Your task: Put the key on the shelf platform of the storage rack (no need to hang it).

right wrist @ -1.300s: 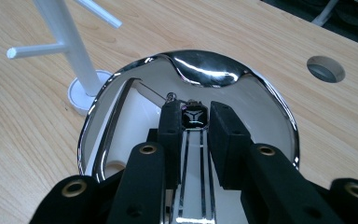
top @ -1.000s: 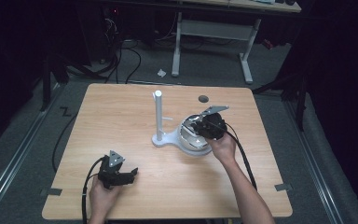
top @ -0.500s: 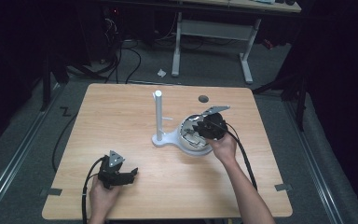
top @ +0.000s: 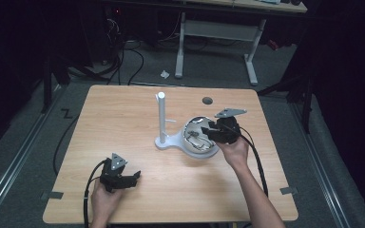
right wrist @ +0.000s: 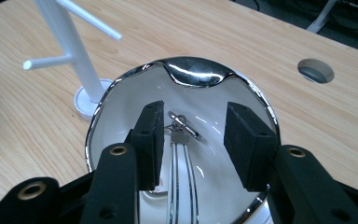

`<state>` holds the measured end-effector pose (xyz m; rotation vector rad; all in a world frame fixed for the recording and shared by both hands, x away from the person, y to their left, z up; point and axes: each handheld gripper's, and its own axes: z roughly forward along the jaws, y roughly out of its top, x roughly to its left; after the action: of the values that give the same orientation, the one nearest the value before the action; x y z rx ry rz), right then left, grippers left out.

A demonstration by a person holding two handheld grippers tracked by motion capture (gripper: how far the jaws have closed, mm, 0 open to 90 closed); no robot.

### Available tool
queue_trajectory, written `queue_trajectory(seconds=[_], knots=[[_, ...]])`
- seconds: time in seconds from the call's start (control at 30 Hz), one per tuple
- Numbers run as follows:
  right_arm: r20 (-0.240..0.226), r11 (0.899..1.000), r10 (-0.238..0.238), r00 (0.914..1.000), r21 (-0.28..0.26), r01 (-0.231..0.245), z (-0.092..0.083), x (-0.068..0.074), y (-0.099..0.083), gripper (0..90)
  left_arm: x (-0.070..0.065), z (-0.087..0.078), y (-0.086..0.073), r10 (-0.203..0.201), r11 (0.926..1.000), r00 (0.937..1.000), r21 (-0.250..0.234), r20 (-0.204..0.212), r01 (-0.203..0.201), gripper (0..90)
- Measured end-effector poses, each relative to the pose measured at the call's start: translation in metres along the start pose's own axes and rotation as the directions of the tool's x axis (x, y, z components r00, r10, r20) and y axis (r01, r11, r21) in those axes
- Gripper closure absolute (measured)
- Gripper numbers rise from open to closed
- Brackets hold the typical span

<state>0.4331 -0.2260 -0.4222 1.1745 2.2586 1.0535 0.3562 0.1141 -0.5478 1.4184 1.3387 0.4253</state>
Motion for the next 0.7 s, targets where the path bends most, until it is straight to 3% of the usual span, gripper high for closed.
queue_trajectory(seconds=[0.37, 0.5, 0.7], knots=[[0.004, 0.999, 0.012, 0.9999, -0.031, -0.012, -0.021, -0.004, -0.004, 58.0, 0.000, 0.000, 0.000, 0.000, 1.0000, 1.0000, 0.000, 0.000, 0.000, 18.6], [0.001, 0.998, 0.047, 0.9989, -0.045, -0.047, -0.027, -0.010, -0.011, 57.6, 0.000, 0.000, 0.000, 0.000, 1.0000, 1.0000, 0.000, 0.000, 0.000, 18.6], [0.004, 0.997, 0.051, 0.9987, -0.063, -0.050, -0.040, -0.012, -0.014, 56.7, 0.000, 0.000, 0.000, 0.003, 1.0000, 1.0000, 0.001, 0.000, -0.003, 18.6]])
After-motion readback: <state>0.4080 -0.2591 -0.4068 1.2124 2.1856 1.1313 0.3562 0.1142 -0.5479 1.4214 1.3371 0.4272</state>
